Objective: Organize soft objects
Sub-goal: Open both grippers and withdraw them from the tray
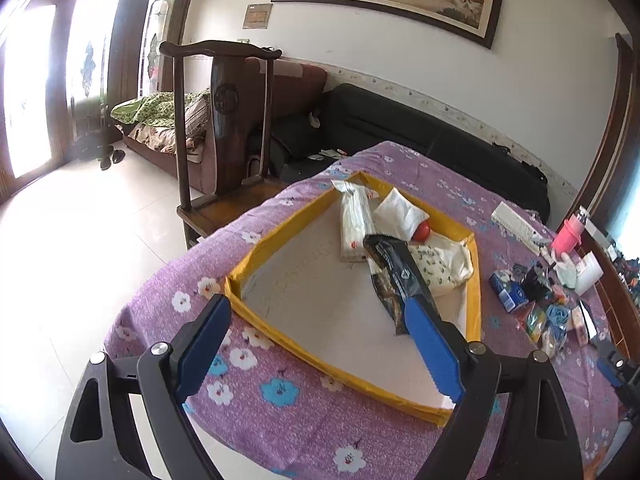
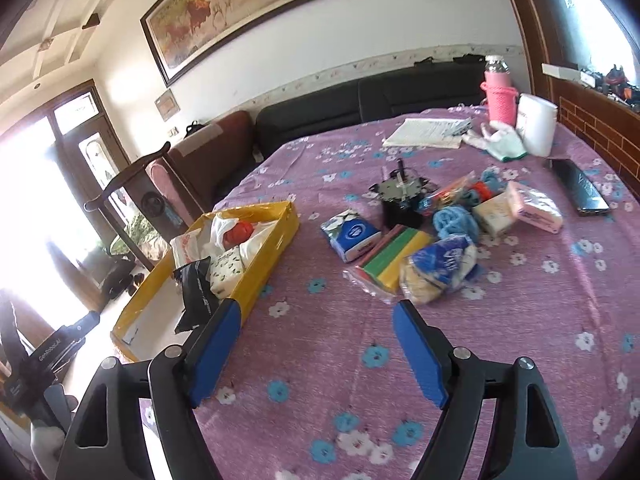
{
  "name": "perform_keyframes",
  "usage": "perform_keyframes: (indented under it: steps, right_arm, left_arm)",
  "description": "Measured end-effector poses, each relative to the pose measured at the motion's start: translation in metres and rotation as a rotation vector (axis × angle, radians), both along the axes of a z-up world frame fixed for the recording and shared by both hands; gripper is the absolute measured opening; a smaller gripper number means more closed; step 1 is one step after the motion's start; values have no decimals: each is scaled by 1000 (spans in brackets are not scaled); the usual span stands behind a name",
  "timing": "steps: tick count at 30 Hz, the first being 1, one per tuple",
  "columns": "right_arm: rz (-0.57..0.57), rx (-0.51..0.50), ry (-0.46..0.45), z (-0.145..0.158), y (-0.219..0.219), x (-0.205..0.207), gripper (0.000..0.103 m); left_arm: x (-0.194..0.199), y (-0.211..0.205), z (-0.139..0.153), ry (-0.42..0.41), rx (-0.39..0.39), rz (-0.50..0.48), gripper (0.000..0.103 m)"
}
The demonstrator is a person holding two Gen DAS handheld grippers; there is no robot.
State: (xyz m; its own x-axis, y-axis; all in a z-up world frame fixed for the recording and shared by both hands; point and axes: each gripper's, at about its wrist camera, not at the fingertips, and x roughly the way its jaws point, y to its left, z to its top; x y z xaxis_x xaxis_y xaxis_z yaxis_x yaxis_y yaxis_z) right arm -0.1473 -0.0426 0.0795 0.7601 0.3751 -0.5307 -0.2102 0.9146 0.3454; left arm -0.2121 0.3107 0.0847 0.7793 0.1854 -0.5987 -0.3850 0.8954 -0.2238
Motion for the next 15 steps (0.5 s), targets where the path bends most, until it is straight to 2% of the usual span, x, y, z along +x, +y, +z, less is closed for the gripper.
perform_keyframes:
  steps: [8, 15]
  right_arm:
    - [4, -6, -37, -6, -23, -10, 87]
    - [-27, 15, -30, -17, -55, -13, 88]
  left_arm:
    - [10, -25, -2, 55, -8, -11, 88]
    - [26, -65, 3, 76, 28, -54, 88]
